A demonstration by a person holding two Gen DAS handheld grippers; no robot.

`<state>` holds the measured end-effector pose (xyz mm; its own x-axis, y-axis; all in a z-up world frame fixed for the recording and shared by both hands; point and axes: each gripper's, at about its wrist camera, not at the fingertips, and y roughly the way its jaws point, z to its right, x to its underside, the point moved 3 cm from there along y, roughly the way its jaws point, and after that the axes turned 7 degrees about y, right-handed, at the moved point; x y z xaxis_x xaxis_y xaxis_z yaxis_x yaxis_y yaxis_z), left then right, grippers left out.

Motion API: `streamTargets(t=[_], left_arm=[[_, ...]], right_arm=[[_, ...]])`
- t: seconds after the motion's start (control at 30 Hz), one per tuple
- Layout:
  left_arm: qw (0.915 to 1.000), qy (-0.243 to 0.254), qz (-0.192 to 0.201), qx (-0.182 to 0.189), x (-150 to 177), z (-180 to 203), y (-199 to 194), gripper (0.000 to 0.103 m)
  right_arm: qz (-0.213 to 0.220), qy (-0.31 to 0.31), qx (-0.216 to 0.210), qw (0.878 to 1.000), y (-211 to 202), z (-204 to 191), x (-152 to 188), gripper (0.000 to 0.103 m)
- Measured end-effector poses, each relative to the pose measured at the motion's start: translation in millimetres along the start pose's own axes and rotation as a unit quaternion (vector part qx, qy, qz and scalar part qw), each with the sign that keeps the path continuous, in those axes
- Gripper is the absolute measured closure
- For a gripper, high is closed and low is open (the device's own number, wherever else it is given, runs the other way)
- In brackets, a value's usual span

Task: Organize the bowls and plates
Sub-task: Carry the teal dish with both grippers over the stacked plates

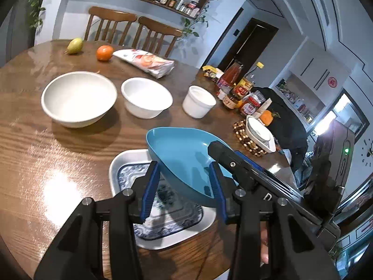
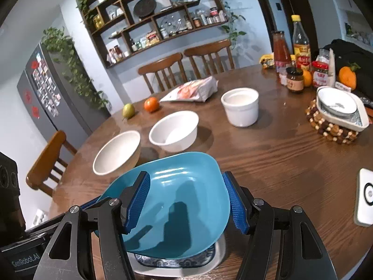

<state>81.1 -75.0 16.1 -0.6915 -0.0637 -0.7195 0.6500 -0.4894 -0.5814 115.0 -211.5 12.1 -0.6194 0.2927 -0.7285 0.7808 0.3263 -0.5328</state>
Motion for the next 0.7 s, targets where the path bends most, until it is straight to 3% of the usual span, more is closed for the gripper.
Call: streamTargets(t=[0.7], left_arm=[[0.9988, -0.026, -0.042, -0.001, 28.5, -32.1, 11.6, 0.058]], right_arm=[[-0.052, -0.001, 0.003, 0.999, 31.4, -1.2, 31.1, 0.036]])
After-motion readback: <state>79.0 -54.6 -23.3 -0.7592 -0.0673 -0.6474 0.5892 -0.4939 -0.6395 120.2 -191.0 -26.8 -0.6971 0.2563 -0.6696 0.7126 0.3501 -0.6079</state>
